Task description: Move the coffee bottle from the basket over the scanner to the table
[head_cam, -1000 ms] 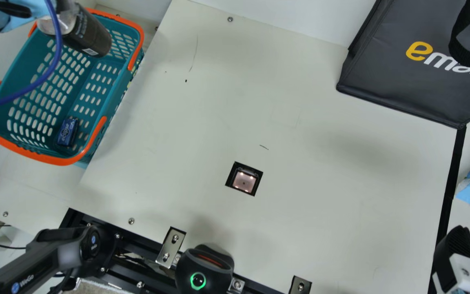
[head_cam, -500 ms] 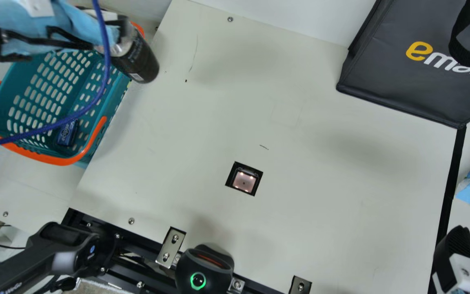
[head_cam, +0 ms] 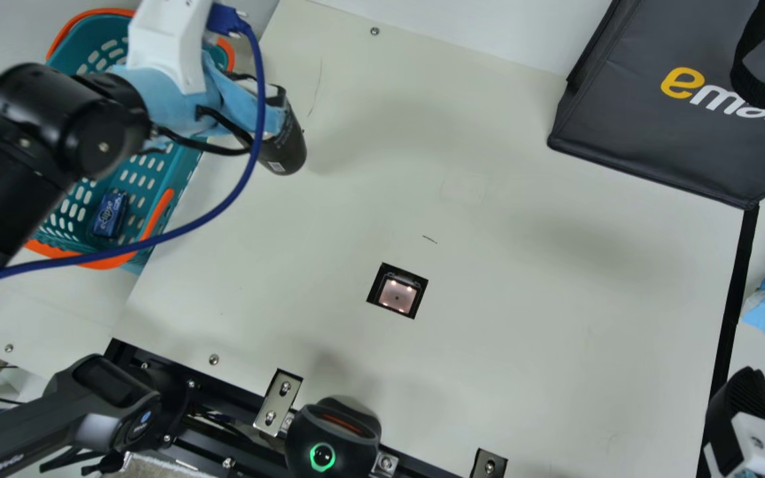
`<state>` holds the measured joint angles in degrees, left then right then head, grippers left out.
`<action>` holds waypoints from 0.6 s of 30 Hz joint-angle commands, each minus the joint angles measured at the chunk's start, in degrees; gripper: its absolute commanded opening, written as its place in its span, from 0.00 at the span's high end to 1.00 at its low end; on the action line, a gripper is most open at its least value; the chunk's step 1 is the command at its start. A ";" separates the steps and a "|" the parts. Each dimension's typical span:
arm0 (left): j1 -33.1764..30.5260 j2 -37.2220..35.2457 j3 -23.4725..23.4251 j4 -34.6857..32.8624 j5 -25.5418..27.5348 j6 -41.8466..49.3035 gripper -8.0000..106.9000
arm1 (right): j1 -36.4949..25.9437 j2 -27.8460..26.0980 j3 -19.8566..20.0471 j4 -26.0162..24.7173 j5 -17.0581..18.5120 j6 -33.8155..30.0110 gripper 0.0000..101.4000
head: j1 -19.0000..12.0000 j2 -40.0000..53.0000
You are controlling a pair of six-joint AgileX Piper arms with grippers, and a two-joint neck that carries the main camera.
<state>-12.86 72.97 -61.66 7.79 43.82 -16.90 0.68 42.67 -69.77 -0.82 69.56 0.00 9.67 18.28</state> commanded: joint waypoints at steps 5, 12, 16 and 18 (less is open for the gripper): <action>-2.01 1.35 4.11 2.88 -3.82 -4.15 1.00 | 0.00 0.00 0.00 0.00 0.00 0.00 0.06 | -1.75 0.14; -2.10 2.69 6.55 3.57 -6.68 -4.80 1.00 | 0.00 0.00 0.00 0.00 0.00 0.00 0.06 | -1.75 0.14; -1.54 3.27 7.22 3.32 -7.46 -4.40 0.94 | 0.00 0.00 0.00 0.00 -0.05 0.00 0.06 | -1.75 0.14; -1.25 3.50 7.39 3.00 -7.66 -4.06 0.88 | 0.00 0.00 0.00 0.00 -0.05 0.00 0.06 | -1.75 0.14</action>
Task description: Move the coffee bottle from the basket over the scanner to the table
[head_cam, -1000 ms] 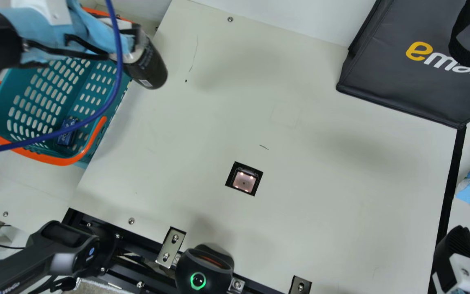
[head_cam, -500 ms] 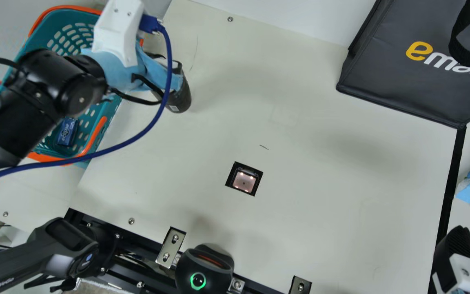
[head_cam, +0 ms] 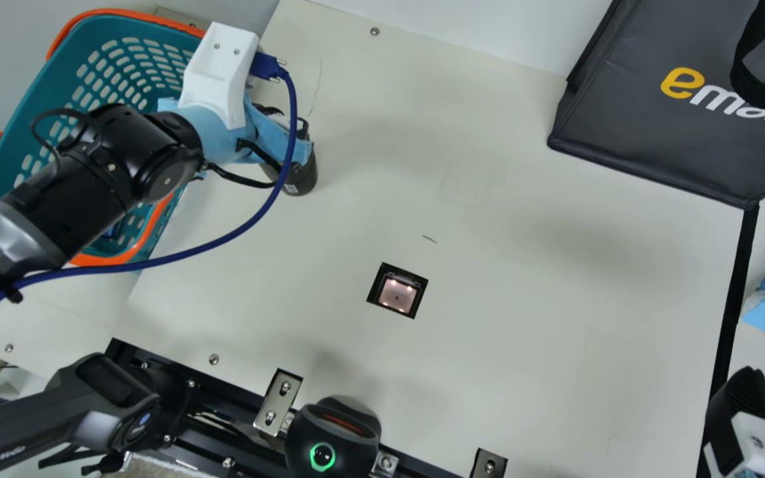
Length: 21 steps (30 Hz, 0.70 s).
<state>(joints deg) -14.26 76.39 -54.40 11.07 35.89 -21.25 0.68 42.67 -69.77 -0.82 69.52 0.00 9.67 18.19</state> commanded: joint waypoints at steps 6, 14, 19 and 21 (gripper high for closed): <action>1.08 0.47 0.40 -1.48 -0.04 1.64 0.71 | 0.00 0.00 0.00 0.00 0.00 0.00 0.06 | -1.75 0.23; 1.94 0.13 0.76 -3.27 -0.63 3.16 0.48 | 0.00 0.00 0.00 0.00 0.00 0.00 0.06 | -1.75 0.23; 1.99 -1.50 1.12 -4.51 -0.99 4.09 0.33 | 0.00 0.00 0.00 0.00 0.00 0.00 0.06 | -1.75 0.23; 1.97 -2.63 1.12 -5.01 -0.79 4.51 0.27 | 0.00 0.00 0.00 0.00 0.00 0.00 0.06 | -1.75 0.23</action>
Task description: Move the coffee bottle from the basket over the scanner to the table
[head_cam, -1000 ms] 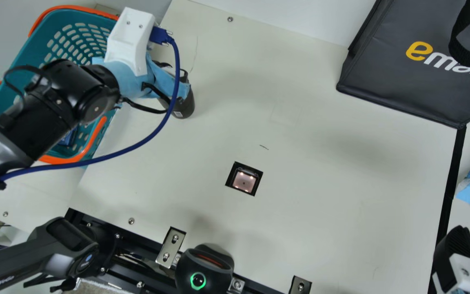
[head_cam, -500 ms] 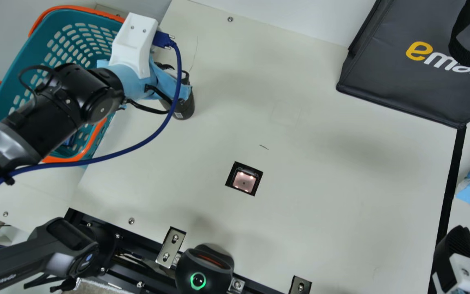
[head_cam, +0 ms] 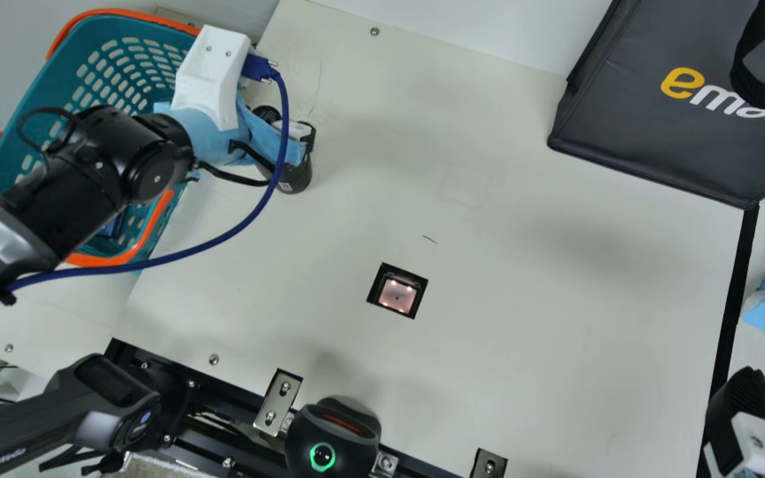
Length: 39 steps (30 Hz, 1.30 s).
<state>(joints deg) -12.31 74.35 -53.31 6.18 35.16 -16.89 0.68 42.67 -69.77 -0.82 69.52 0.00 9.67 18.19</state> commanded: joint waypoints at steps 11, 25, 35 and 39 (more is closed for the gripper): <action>1.13 -9.86 -1.18 -2.51 5.14 3.26 0.15 | 0.00 0.00 0.00 0.00 0.00 0.00 0.06 | -1.75 0.23; 1.35 -21.86 -2.45 -1.09 13.15 3.37 0.15 | 0.00 0.00 0.00 0.00 0.00 0.00 0.06 | -1.75 -6.46; 0.73 -25.80 -3.01 0.14 16.96 2.50 0.15 | 0.00 0.00 0.00 0.00 0.00 0.00 0.06 | -1.75 -19.77; 0.17 -26.38 -2.99 0.65 17.75 2.21 0.15 | 0.00 0.00 0.00 0.00 0.00 0.00 0.06 | -1.75 -19.77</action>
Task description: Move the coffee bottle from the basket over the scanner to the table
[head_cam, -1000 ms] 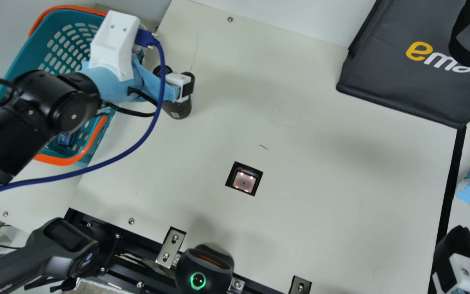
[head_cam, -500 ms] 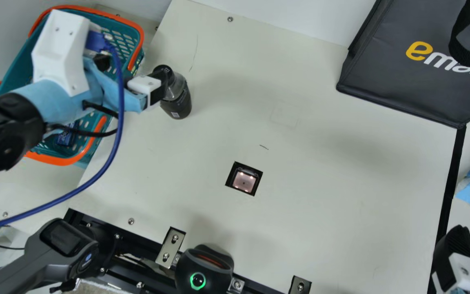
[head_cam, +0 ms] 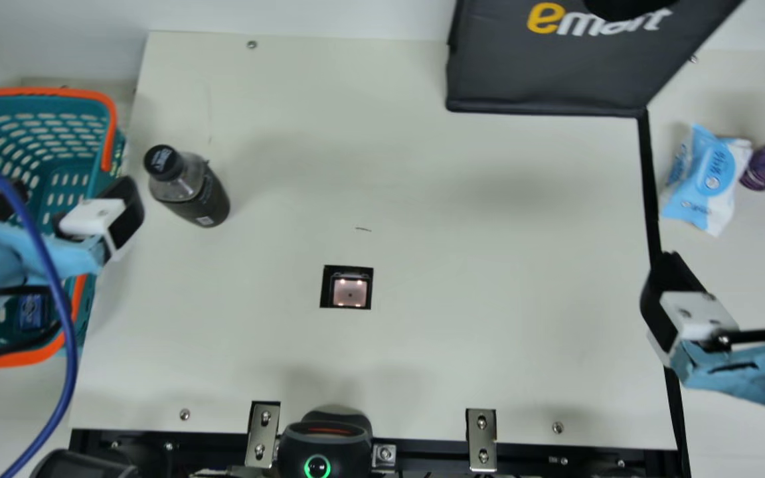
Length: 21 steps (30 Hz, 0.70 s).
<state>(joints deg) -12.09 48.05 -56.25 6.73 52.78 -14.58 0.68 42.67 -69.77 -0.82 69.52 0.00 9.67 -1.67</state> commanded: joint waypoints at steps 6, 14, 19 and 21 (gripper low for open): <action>-1.09 0.34 0.30 0.73 0.57 -0.66 0.15 | 0.00 0.00 0.00 0.00 0.00 0.00 0.06 | -1.75 0.09; -2.30 5.06 -0.52 0.60 -0.81 -0.98 0.15 | 0.00 0.00 0.00 0.00 0.00 0.00 0.06 | -1.75 0.09; -2.34 9.59 -1.75 0.07 -2.45 -0.55 0.15 | 0.00 0.00 0.00 0.00 0.00 0.00 0.06 | -1.75 0.09; -2.25 11.43 -2.08 -0.19 -3.19 -0.25 0.15 | 0.00 0.00 0.00 0.00 0.00 0.00 0.06 | -1.75 0.09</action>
<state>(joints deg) -14.43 57.92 -58.24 6.66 49.94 -15.07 0.68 42.67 -69.77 -0.82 69.52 0.00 9.67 -1.58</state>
